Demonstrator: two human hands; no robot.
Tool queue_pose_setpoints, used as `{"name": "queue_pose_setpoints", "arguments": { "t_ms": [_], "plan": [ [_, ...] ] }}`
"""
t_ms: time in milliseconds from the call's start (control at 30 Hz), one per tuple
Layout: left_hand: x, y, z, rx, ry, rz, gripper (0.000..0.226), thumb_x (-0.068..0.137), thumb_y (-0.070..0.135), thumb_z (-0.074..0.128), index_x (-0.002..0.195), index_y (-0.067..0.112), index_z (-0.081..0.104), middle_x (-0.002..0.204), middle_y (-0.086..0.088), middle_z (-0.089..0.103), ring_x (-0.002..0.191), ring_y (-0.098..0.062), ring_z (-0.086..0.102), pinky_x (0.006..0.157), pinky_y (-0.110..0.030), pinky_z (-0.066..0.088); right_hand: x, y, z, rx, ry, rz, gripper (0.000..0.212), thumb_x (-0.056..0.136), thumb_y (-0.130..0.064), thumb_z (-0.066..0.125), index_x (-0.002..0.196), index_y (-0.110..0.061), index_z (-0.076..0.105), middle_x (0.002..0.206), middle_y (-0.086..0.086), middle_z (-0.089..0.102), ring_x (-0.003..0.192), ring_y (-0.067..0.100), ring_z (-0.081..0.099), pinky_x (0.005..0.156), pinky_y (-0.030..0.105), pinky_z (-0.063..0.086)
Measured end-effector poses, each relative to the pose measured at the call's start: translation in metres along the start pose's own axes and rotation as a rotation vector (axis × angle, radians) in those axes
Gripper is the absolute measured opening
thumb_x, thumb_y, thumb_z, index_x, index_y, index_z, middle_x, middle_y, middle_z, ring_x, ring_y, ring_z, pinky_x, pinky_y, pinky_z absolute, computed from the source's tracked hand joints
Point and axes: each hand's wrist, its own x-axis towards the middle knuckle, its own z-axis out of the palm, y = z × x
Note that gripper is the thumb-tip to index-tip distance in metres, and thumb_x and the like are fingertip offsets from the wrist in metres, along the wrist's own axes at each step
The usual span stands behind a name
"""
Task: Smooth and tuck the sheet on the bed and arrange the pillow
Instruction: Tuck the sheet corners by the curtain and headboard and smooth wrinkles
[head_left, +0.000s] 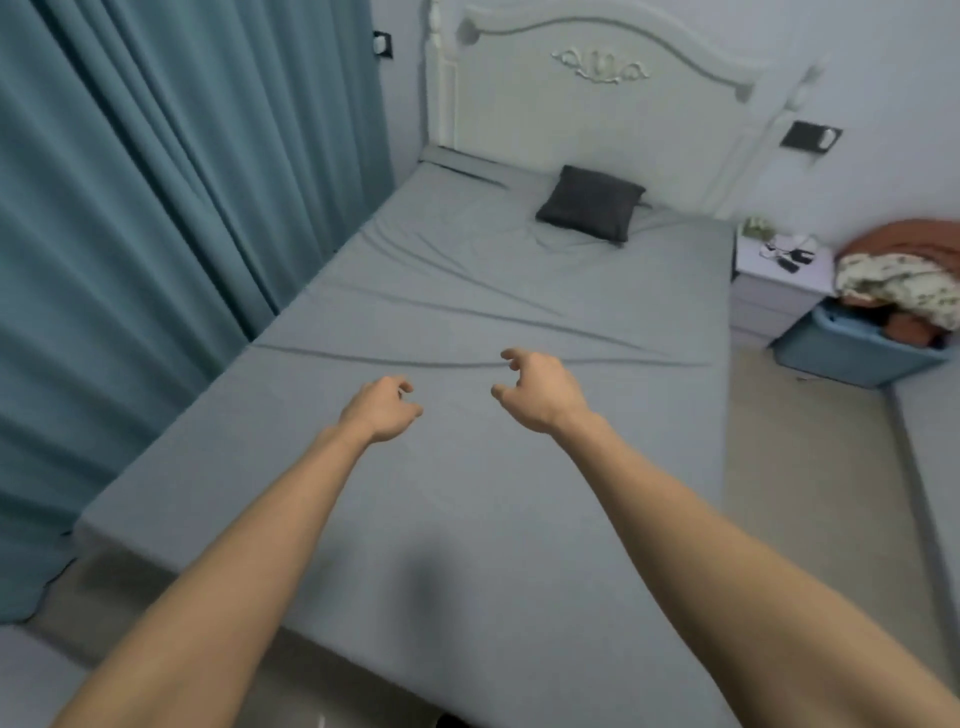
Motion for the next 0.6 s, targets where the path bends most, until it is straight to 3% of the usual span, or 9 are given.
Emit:
{"name": "queue_pose_setpoints", "arguments": {
  "t_ms": [133, 267, 367, 600],
  "plan": [
    [0.010, 0.018, 0.009, -0.029, -0.014, 0.101, 0.048, 0.083, 0.035, 0.068, 0.128, 0.021, 0.056, 0.131, -0.004, 0.060, 0.119, -0.025, 0.056, 0.099, -0.034, 0.044, -0.001, 0.003, -0.008, -0.039, 0.029, 0.080, 0.061, 0.091, -0.035, 0.062, 0.147, -0.017, 0.046, 0.144, 0.005, 0.056, 0.133, 0.026, 0.051, 0.105, 0.039, 0.046],
    [0.013, -0.017, -0.013, 0.009, 0.000, 0.109, 0.045, 0.083, 0.037, 0.067, 0.125, 0.023, 0.057, 0.130, -0.003, 0.060, 0.118, -0.025, 0.057, 0.099, -0.038, 0.046, 0.003, -0.014, 0.014, -0.049, 0.035, 0.075, 0.059, 0.091, -0.033, 0.061, 0.146, -0.016, 0.047, 0.143, 0.006, 0.057, 0.131, 0.027, 0.053, 0.102, 0.039, 0.047],
    [0.008, -0.079, -0.046, 0.026, 0.042, 0.040, 0.043, 0.084, 0.036, 0.064, 0.124, 0.022, 0.057, 0.130, -0.004, 0.060, 0.116, -0.026, 0.057, 0.098, -0.040, 0.047, 0.012, -0.046, 0.040, -0.055, -0.010, 0.003, 0.058, 0.091, -0.032, 0.060, 0.145, -0.017, 0.048, 0.142, 0.004, 0.057, 0.125, 0.026, 0.057, 0.099, 0.039, 0.049],
    [-0.037, -0.286, -0.129, 0.041, 0.192, -0.320, 0.044, 0.086, 0.034, 0.062, 0.127, 0.019, 0.058, 0.131, -0.008, 0.059, 0.118, -0.029, 0.056, 0.100, -0.039, 0.046, 0.068, -0.180, 0.133, -0.069, -0.159, -0.262, 0.057, 0.092, -0.032, 0.062, 0.145, -0.018, 0.048, 0.138, 0.003, 0.061, 0.117, 0.026, 0.061, 0.098, 0.037, 0.049]
  ]
}}
